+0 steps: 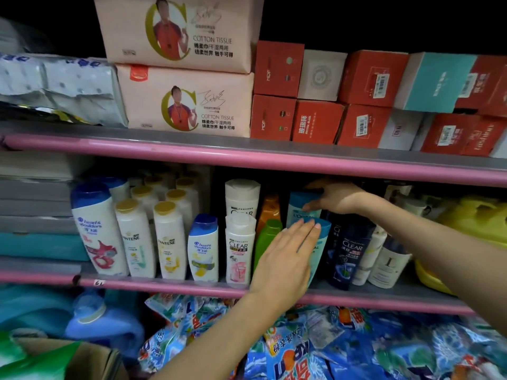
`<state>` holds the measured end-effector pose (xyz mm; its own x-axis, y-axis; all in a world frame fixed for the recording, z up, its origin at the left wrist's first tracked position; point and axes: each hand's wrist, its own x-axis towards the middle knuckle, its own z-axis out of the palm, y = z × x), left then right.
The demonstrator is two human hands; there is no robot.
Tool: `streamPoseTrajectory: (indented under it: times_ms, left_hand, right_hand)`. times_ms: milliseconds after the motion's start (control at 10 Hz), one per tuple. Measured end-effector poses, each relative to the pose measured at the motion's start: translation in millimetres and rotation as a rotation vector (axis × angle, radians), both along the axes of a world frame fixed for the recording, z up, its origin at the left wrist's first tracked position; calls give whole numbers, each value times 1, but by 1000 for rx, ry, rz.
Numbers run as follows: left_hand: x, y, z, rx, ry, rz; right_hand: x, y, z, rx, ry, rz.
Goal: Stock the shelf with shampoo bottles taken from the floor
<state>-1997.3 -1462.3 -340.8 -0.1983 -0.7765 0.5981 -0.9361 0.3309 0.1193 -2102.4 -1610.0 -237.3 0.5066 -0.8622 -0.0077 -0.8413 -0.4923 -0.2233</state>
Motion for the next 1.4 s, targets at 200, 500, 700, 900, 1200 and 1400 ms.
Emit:
streamPoseTrajectory:
  times_ms: [200, 500, 700, 900, 1200, 1400]
  left_hand:
    - [1, -1, -1, -12, 23, -20]
    - [0, -2, -3, -1, 63, -35]
    - [-1, -2, -3, 5, 86, -41]
    - [-1, -1, -3, 11, 87, -37]
    - [-2, -3, -1, 35, 52, -24]
    - [-1, -4, 7, 57, 107, -31]
  right_hand:
    - [-2, 1, -1, 39, 43, 41]
    - [-5, 4, -4, 11, 85, 62]
    - [-5, 3, -7, 24, 113, 91]
    - [-8, 1, -7, 68, 76, 102]
    - [-8, -2, -8, 129, 37, 99]
    - [-8, 0, -4, 153, 56, 106]
